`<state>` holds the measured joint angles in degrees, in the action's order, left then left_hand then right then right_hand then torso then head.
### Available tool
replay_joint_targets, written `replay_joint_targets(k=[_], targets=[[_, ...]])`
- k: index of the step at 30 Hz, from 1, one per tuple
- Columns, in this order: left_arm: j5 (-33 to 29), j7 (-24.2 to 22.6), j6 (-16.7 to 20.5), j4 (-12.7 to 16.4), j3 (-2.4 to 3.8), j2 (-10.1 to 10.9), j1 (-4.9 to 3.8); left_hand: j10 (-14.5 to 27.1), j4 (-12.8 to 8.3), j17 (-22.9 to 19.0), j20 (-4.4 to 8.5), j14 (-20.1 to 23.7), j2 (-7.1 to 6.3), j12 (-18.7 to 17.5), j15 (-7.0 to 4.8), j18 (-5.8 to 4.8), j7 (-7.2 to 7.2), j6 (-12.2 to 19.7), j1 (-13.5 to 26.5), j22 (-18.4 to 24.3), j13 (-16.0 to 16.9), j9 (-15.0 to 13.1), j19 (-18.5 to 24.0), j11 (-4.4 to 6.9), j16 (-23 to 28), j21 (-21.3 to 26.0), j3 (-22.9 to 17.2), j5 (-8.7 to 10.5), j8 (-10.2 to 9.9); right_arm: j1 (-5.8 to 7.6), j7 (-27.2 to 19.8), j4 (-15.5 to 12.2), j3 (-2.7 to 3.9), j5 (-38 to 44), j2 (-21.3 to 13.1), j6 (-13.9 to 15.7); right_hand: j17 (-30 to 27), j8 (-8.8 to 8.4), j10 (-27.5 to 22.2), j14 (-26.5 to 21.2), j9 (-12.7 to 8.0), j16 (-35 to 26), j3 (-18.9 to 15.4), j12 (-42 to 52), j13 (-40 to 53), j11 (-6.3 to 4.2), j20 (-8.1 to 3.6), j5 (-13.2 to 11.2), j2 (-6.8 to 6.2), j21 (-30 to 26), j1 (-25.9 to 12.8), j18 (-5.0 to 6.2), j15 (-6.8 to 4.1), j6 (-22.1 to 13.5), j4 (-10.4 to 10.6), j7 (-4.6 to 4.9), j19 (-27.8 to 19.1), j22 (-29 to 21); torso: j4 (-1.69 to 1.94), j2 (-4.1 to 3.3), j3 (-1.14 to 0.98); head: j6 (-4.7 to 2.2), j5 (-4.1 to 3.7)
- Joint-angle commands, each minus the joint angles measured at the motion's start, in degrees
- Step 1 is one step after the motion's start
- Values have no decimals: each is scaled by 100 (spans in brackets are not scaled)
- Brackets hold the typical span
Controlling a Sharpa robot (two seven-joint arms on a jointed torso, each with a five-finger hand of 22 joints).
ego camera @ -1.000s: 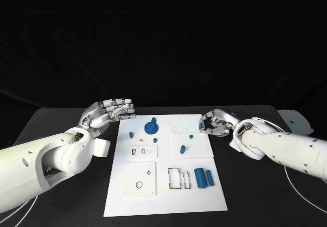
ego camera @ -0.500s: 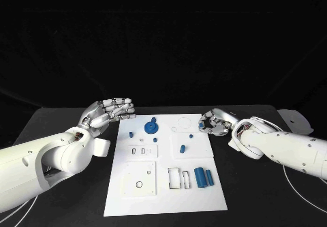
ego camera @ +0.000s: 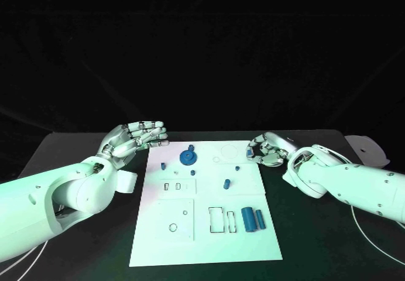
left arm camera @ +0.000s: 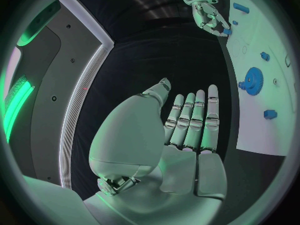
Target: Assemble the parts on the task board
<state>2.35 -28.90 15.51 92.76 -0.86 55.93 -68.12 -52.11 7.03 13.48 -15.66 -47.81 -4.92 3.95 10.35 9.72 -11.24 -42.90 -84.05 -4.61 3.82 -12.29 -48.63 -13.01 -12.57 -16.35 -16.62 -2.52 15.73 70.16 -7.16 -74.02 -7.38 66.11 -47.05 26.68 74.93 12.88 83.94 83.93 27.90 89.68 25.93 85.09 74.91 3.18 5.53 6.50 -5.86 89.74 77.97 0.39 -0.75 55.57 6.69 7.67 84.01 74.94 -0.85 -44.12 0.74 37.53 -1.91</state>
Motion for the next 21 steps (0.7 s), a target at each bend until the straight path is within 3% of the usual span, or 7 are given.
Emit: replay_joint_targets(k=[1, 6, 7, 9, 13, 16, 21], targets=[[7, -28, -102, 10, 5, 2, -4, 30, 13, 0, -30, 19, 13, -6, 12, 70, -466, 28, 10, 10, -2, 7, 22, 12, 27, 24, -34, -28, 8, 23, 269, -232, 3, -52, -55, 210, 1507, 92, 64, 607, 145, 32, 57, -31, 956, -26, -47, -32, 78, 26, -9, -39, -27, -45, 14, -20, 599, 1506, -8, 20, 7, 5, 26], [6, -22, -100, 6, 5, 8, -4, 30, 13, 0, -30, 19, 13, -6, 12, 70, -466, 28, 10, 10, -2, 7, 22, 12, 27, 24, -34, -28, 8, 123, 779, -808, 5, -1, -116, 209, 1507, 95, 24, 607, 152, 32, 88, -68, 922, -12, -38, -48, 104, 26, -44, -39, -14, -99, 24, -4, 599, 1506, -17, 32, 22, 29, 59], [6, -21, -96, 1, 5, 7, -4, 30, 13, 0, -30, 19, 13, -6, 12, 70, -466, 28, 10, 10, -2, 7, 22, 12, 27, 24, -34, -28, 8, 155, 935, -956, 5, 44, -111, 196, 1507, 96, 11, 607, 154, 32, 96, -81, 909, -10, -36, -46, 111, 26, -46, -39, -12, -108, 23, -2, 599, 1506, -17, 31, 15, 34, 91], [6, -19, -87, -15, 5, 1, -4, 30, 13, 0, -30, 19, 13, -6, 12, 70, -466, 28, 10, 10, -2, 7, 22, 12, 27, 24, -34, -28, 8, 229, 1308, -1288, 5, 203, -51, 157, 1507, 100, -7, 607, 157, 32, 111, -98, 892, -7, -34, -40, 125, 26, -51, -39, -9, -121, 23, 2, 599, 1506, -15, 36, 8, 57, 128], [6, -22, -82, -39, 4, -23, -5, 29, 15, 1, -31, 17, 13, -5, 12, 70, -466, 28, 16, 12, -2, 7, 21, 12, 30, 26, -35, -28, 10, 298, 1769, -1653, 5, 495, 193, 85, 1507, 103, -5, 607, 160, 32, 119, -97, 895, -4, -32, -35, 134, 26, -60, -39, -7, -127, 25, 5, 599, 1506, -30, 60, 18, 101, 169], [6, -30, -87, -63, 4, -62, -5, 29, 15, 1, -31, 17, 13, -5, 12, 70, -466, 28, 16, 12, -2, 7, 21, 12, 30, 26, -35, -28, 10, 317, 2042, -1769, -2, 709, 474, 41, 1507, 121, 8, 607, 169, 32, 127, -85, 908, -4, -29, -22, 142, 26, -78, -39, -5, -120, 30, 2, 599, 1506, -24, 70, 30, 100, 121], [5, -33, -93, -106, 4, -131, -5, 29, 17, 1, -31, 15, 11, -5, 12, 70, -465, 29, 21, 13, -2, 7, 20, 12, 32, 27, -35, -28, 11, 284, 2338, -1773, -38, 992, 906, -20, 1507, 134, 14, 607, 176, 32, 127, -80, 914, -6, -28, -16, 134, 26, -89, -39, -5, -114, 28, -1, 599, 1506, -14, 77, 41, 151, 197]])
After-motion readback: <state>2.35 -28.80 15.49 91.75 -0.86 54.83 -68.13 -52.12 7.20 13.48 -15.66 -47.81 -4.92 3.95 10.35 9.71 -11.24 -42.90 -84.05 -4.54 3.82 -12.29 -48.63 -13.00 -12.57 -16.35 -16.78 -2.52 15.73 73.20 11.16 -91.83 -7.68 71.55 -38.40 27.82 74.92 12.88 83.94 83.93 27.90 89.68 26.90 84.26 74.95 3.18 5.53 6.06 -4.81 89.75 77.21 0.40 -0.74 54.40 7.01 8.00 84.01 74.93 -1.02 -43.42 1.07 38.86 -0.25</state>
